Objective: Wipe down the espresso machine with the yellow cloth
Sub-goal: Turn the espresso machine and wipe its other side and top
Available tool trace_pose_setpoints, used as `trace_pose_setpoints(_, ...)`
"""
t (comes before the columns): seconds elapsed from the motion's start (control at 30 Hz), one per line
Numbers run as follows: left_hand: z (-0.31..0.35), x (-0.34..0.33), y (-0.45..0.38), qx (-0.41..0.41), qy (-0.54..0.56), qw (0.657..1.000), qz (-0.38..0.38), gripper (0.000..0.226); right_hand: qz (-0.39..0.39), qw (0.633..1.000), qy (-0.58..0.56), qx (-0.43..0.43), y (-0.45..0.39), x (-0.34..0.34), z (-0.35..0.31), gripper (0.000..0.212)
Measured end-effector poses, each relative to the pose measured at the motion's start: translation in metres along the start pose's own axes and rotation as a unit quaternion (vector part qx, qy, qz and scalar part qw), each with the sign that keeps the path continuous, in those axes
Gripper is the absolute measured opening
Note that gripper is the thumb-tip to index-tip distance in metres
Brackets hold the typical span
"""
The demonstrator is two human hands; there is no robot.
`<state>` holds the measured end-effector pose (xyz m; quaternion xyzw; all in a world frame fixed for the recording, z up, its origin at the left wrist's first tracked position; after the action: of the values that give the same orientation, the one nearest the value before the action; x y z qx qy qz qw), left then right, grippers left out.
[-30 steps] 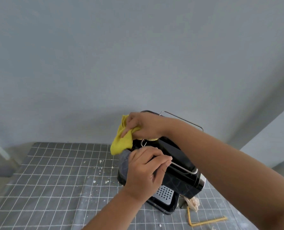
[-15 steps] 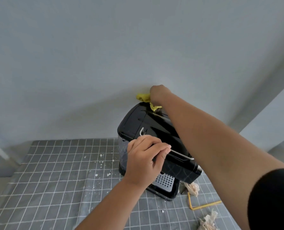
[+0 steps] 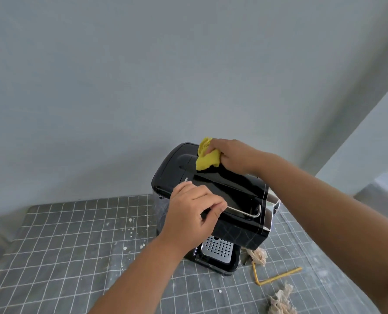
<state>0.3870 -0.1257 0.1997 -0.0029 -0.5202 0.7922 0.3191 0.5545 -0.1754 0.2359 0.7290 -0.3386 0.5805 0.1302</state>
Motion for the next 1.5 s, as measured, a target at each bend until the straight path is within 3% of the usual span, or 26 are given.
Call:
trace_pose_setpoints(0.17,0.001,0.0,-0.001,-0.001,0.0,1.0,-0.011,0.015,-0.015,0.997,0.021,-0.078,-0.006,0.005,0.008,0.037)
trace_pose_setpoints(0.3,0.0,0.0,0.0,0.002,-0.002,1.0,-0.014,0.016,0.019,0.975,0.19,-0.115,0.024,0.017,0.013,0.034)
trace_pose_setpoints(0.37,0.001,0.0,0.0,-0.001,0.002,1.0,-0.015,0.016,0.026,0.965,0.222,-0.135,0.036,0.02,0.018,0.031)
trace_pose_setpoints(0.53,0.002,0.0,-0.002,0.004,0.008,1.0,-0.004,0.018,0.0,0.991,0.012,-0.134,0.005,0.001,-0.002,0.029)
trace_pose_setpoints(0.67,0.002,-0.001,-0.002,0.01,0.012,1.0,-0.008,0.015,-0.024,0.992,-0.026,-0.118,-0.008,-0.004,-0.004,0.018)
trace_pose_setpoints(0.8,0.002,-0.001,0.0,0.001,0.014,1.0,-0.009,0.015,-0.03,0.986,-0.1,-0.127,0.027,0.016,0.012,0.031)
trace_pose_setpoints(1.0,0.001,-0.001,-0.003,-0.001,0.017,1.0,-0.001,0.016,-0.008,0.993,-0.027,-0.117,0.01,0.007,0.028,0.03)
trace_pose_setpoints(1.27,0.003,-0.003,0.0,-0.006,0.021,1.0,0.004,0.017,0.014,0.982,-0.157,-0.101,0.017,0.001,0.009,0.032)
trace_pose_setpoints(1.37,0.004,-0.002,0.001,-0.007,0.02,1.0,0.004,0.016,-0.004,0.99,-0.117,-0.084,0.028,0.01,0.018,0.039)
trace_pose_setpoints(1.5,0.003,-0.002,-0.001,-0.003,0.017,1.0,0.0,0.016,0.017,0.989,-0.07,-0.127,0.033,0.018,0.04,0.041)
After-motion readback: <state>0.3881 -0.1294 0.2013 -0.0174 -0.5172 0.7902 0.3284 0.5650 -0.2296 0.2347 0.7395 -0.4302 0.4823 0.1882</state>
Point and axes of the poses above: each hand's wrist, its own y-axis away from the middle knuckle, its own x-axis out of the back of the hand, z = x × y, the point moved 6 cm from there along -y, towards the middle knuckle, and after that the axes turned 15 degrees about z, right-handed, at the moved point
